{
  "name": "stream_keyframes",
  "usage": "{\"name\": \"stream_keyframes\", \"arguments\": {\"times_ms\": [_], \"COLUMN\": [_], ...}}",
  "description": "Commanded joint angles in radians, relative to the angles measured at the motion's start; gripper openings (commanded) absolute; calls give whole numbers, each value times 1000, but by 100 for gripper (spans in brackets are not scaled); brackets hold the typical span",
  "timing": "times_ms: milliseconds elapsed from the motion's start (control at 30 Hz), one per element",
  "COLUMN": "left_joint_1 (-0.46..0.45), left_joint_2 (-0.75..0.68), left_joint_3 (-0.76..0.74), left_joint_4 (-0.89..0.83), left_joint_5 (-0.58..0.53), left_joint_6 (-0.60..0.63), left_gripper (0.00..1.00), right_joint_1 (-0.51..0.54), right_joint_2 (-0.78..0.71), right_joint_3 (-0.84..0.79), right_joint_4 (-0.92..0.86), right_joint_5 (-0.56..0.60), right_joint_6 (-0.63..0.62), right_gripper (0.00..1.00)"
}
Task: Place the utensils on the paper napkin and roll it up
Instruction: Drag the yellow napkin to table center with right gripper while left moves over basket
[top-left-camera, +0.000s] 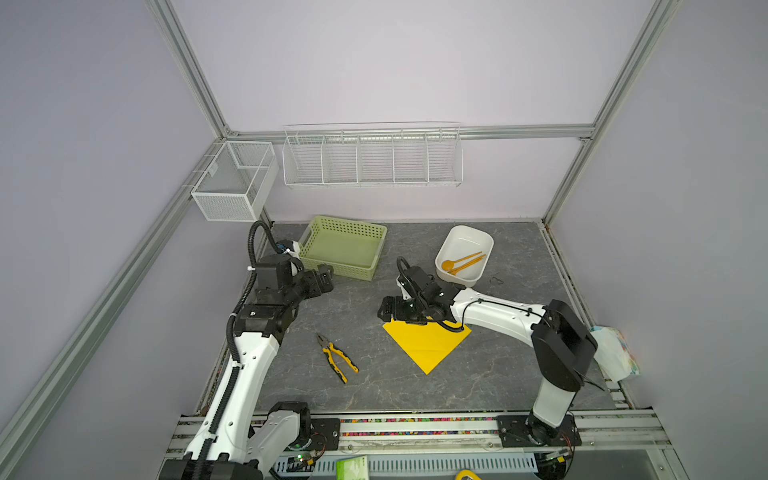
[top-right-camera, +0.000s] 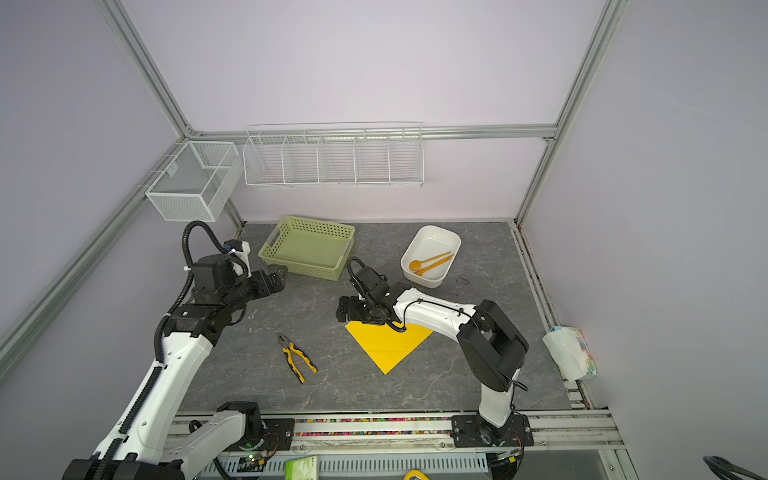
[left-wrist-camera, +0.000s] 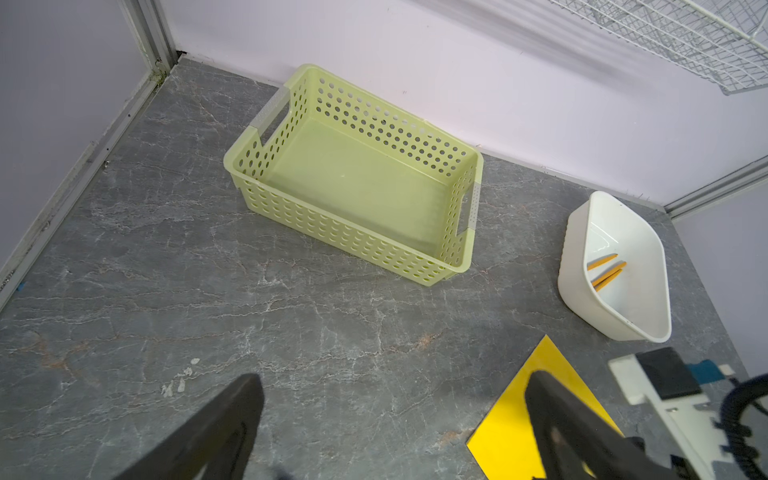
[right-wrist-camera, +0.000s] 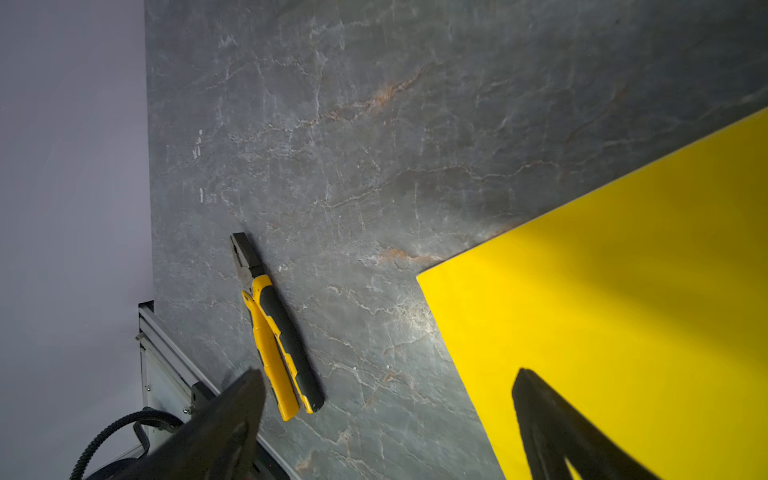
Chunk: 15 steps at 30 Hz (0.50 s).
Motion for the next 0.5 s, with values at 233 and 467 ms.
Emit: {"name": "stream_keyframes", "arguments": {"times_ms": [233, 467], "left_joint_1": [-1, -3], "left_joint_2": [34, 89], "left_joint_3": [5, 63], "left_joint_4": [0, -52], "left_joint_5": [-17, -9], "left_joint_6": [6, 37], "left_gripper": [100, 100], "right_joint_1": [-106, -190], "right_joint_2": [-126, -163], "right_joint_3": [-27, -10], "right_joint_4": [-89, -170], "right_joint_5": [35, 56], "right_joint_6": [-96, -190], "right_gripper": [97, 98]}}
